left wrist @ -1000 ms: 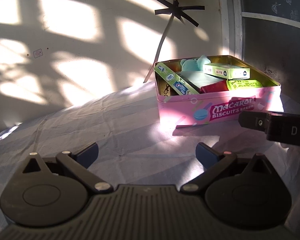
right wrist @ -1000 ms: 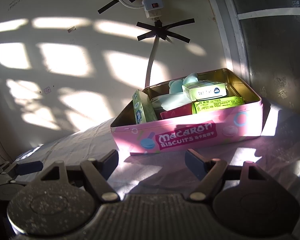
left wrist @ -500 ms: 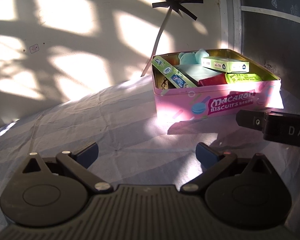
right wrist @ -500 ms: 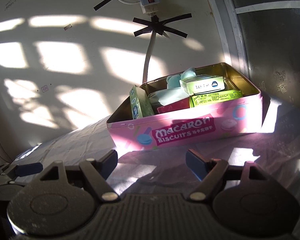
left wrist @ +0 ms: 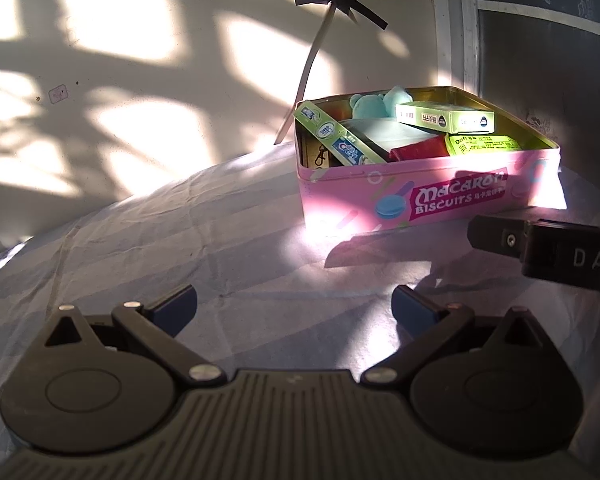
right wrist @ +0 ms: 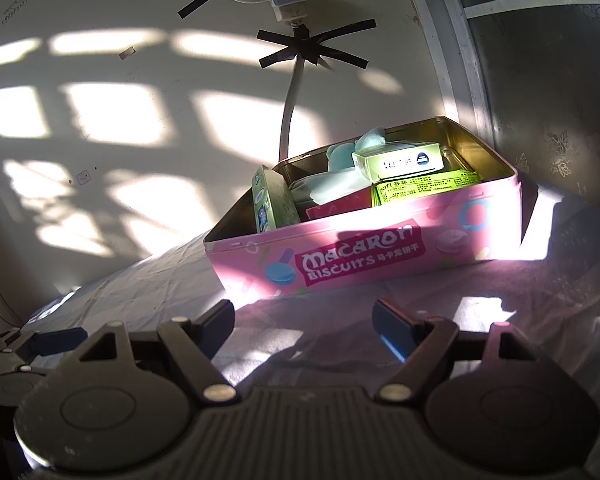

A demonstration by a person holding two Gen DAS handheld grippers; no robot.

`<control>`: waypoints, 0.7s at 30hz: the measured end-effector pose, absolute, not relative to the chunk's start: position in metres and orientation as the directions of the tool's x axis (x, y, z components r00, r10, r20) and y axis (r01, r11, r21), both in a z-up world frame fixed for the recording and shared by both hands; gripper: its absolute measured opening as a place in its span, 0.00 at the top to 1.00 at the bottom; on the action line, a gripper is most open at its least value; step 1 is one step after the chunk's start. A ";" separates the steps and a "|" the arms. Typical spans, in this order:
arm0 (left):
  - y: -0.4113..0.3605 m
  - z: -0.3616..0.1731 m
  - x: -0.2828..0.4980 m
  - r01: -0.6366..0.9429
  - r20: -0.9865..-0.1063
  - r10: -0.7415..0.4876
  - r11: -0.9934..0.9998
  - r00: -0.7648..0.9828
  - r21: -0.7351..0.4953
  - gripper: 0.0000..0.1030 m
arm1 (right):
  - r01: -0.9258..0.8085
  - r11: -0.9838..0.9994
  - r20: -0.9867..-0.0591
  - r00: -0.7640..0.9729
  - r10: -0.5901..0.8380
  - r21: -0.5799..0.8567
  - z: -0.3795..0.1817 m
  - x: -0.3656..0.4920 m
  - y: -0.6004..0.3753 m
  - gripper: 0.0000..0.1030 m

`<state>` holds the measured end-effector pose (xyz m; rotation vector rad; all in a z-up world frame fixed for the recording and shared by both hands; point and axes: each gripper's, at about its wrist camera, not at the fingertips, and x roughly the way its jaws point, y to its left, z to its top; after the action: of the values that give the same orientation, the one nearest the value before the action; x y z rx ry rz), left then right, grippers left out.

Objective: Organize objects

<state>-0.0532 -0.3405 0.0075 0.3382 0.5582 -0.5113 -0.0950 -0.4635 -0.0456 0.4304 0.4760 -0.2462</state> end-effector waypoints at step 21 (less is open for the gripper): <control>-0.345 0.001 -0.048 0.560 -0.612 -0.365 0.813 0.702 0.158 0.00 | 0.339 0.873 -0.503 0.854 -0.130 0.350 -0.052 -0.093 -0.466 0.23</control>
<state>-0.0480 -0.3446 0.0008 0.3480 0.5983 -0.5267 -0.0927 -0.4659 -0.0521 0.4461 0.4886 -0.2552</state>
